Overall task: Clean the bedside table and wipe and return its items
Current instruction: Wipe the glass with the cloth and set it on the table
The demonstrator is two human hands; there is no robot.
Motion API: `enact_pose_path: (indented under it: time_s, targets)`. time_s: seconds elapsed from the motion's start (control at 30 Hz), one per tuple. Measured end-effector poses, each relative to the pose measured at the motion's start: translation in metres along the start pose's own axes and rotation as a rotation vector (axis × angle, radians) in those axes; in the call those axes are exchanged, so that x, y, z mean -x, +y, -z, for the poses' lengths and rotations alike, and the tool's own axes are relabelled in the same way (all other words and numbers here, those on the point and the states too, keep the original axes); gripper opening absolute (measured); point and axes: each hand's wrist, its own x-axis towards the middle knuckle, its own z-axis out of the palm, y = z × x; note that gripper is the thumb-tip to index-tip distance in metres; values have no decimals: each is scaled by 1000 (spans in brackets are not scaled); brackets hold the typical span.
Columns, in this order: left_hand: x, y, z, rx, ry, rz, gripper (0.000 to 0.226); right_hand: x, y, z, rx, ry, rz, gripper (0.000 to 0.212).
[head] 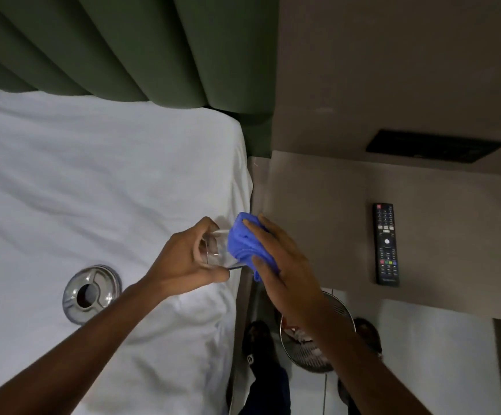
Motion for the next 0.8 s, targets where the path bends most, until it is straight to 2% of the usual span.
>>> enact_pose_path:
  time_s: [0.1,0.17,0.2,0.27,0.33,0.37,0.47,0.53,0.63,0.7,0.8]
  targets:
    - [11,11,-6,50,-73,-23,56,-6,4,23,-46,89,-55,45]
    - [18,17,-12,54,-110,-43,58,-11,10,42,-111,135,-172,38]
    - [20,21,-16,82,-115,-43,59,-11,16,53,-216,139,-283,33]
    - [23,27,-25,201,-97,-11,59,-6,32,67,-608,121,-520,25]
    - [24,32,-38,345,-54,52,58,5,46,76,-1031,125,-689,31]
    - [24,35,-47,414,-30,86,58,12,49,78,-1167,152,-737,34]
    - [27,47,-82,613,50,196,56,30,54,76,-1314,239,-834,27]
    - [28,59,-100,620,89,252,54,40,52,70,-1209,217,-901,29]
    - [16,77,-114,400,81,346,55,56,47,70,-793,186,-823,20]
    - [3,83,-113,244,84,381,61,67,39,73,-480,252,-628,15]
    - [-6,93,-113,34,30,281,50,71,35,78,-73,214,-254,39]
